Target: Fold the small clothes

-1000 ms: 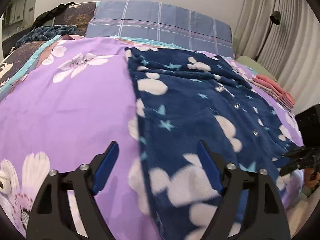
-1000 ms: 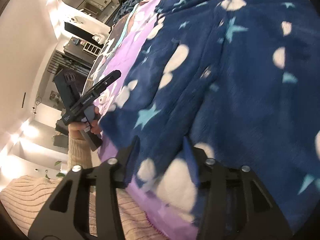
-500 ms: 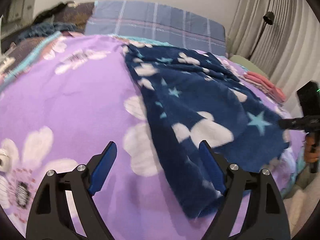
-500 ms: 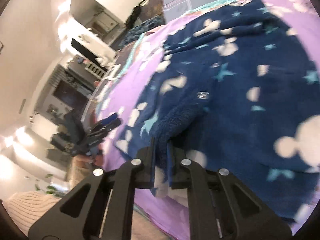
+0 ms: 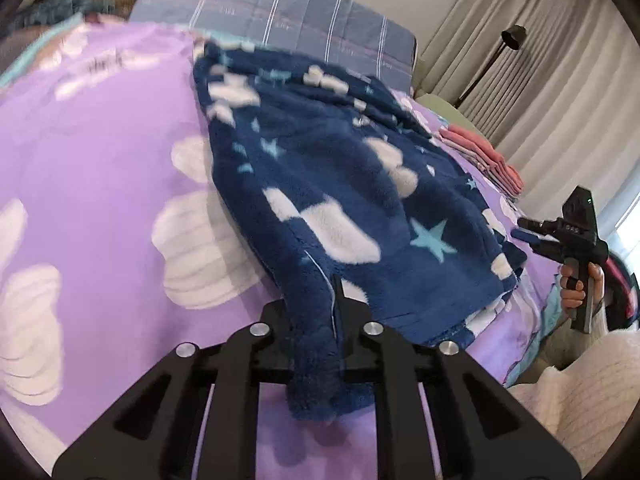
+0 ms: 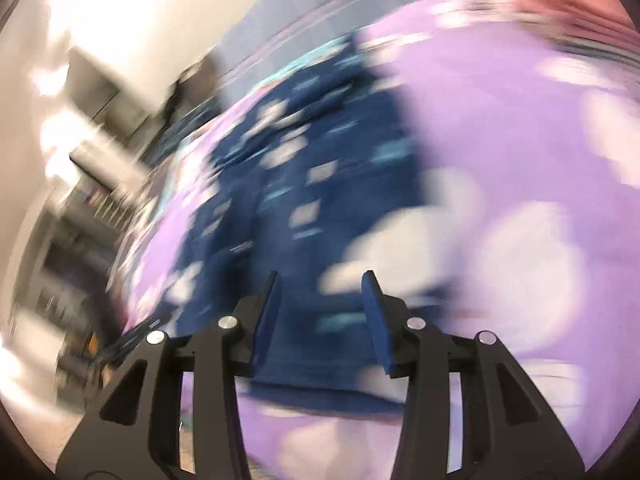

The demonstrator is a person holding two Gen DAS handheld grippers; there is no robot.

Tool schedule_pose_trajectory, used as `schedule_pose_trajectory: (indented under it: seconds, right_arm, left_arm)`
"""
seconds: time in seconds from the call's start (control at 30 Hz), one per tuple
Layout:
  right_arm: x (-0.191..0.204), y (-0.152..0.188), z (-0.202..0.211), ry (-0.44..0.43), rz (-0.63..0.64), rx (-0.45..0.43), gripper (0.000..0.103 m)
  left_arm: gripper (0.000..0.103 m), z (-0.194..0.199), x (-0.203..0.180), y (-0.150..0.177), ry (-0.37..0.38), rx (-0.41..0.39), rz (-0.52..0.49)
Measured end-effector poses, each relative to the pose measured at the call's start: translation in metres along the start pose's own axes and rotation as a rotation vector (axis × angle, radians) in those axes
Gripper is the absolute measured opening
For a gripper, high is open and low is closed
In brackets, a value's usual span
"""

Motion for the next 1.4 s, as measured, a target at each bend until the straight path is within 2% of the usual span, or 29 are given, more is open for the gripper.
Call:
schedule_pose_trajectory:
  seconds: [0.07, 0.13, 0.23, 0.27, 0.3, 0.33, 0.37, 0.43, 0.5, 0.63, 0.67, 0.7, 0.77, 0.8, 0.83, 0.9, 1.07, 1.17, 1.27, 1.3, 1.4]
  right_arm:
    - [-0.022, 0.007, 0.005, 0.024, -0.042, -0.009, 0.046]
    - [-0.025, 0.021, -0.003, -0.033, -0.027, 0.045, 0.059]
    - [-0.022, 0.028, -0.02, -0.083, -0.009, 0.081, 0.061]
    - [-0.022, 0.026, -0.023, -0.099, -0.013, 0.086, 0.061]
    - [-0.024, 0.024, -0.025, -0.126, -0.03, 0.089, 0.061]
    - [-0.023, 0.022, -0.029, -0.151, -0.048, 0.091, 0.061]
    - [-0.024, 0.022, -0.029, -0.173, -0.062, 0.093, 0.061]
    - [-0.024, 0.021, -0.027, -0.205, -0.072, 0.1, 0.059]
    - [-0.025, 0.022, -0.025, -0.22, -0.065, 0.111, 0.059]
    - [-0.023, 0.018, -0.026, -0.267, -0.061, 0.109, 0.059]
    - [-0.021, 0.016, -0.027, -0.277, -0.057, 0.101, 0.059]
    - [-0.018, 0.012, -0.031, -0.28, -0.052, 0.091, 0.058]
    - [-0.014, 0.009, -0.034, -0.262, -0.04, 0.079, 0.041]
    - [-0.012, 0.009, -0.035, -0.274, -0.041, 0.085, 0.019]
    - [-0.009, 0.009, -0.034, -0.303, -0.052, 0.09, 0.014]
    - [0.0, 0.002, -0.023, -0.322, -0.035, 0.045, 0.012]
    - [0.034, -0.015, 0.028, -0.399, 0.034, -0.076, 0.011]
    - [0.062, -0.014, 0.079, -0.433, 0.113, -0.185, 0.01]
    - [0.082, 0.002, 0.133, -0.457, 0.212, -0.3, 0.01]
    - [0.089, 0.012, 0.159, -0.429, 0.271, -0.357, 0.01]
    - [0.091, 0.026, 0.185, -0.291, 0.337, -0.42, 0.012]
  left_arm:
    - [0.013, 0.015, -0.007, -0.001, -0.022, -0.029, -0.02]
    - [0.013, 0.029, -0.009, -0.002, -0.037, -0.049, -0.029]
    - [0.016, 0.028, -0.003, -0.001, -0.024, -0.029, -0.015]
    - [0.022, 0.023, 0.001, 0.0, -0.032, -0.009, 0.0]
    - [0.037, 0.012, 0.006, 0.004, -0.049, 0.026, 0.028]
    - [0.048, 0.007, 0.01, 0.006, -0.063, 0.043, 0.045]
    - [0.064, -0.001, 0.015, 0.01, -0.084, 0.065, 0.071]
    - [0.066, -0.005, 0.018, 0.014, -0.076, 0.062, 0.085]
    - [0.069, -0.005, 0.019, 0.012, -0.029, 0.039, 0.112]
    - [0.066, -0.013, 0.022, 0.001, 0.065, 0.011, 0.182]
    - [0.053, -0.014, 0.022, -0.002, 0.065, 0.009, 0.183]
    - [0.032, -0.018, 0.021, -0.006, 0.066, 0.016, 0.182]
    - [0.016, -0.024, 0.02, -0.011, 0.047, 0.039, 0.195]
    - [0.013, -0.023, 0.016, -0.016, 0.014, 0.037, 0.188]
    - [0.012, -0.018, 0.01, -0.022, -0.012, 0.023, 0.153]
    - [0.011, 0.003, -0.011, -0.037, -0.039, -0.04, 0.059]
    - [0.01, 0.072, -0.048, -0.073, -0.042, -0.193, -0.037]
    - [0.009, 0.124, -0.069, -0.08, -0.064, -0.294, -0.085]
    - [0.01, 0.167, -0.087, -0.071, -0.081, -0.374, -0.133]
    - [0.01, 0.184, -0.095, -0.064, -0.078, -0.404, -0.157]
    - [0.014, 0.199, -0.1, -0.054, -0.062, -0.425, -0.173]
Point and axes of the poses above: each gripper's, at about its wrist camera, not at the fingertips, and z roughly against the way its jaws point, x to its left, y to its underside, the point moved 9 cm from there along -z, roughly the way its jaws point, and after that the axes turned 11 degrees about x, right-handed, at the moved point
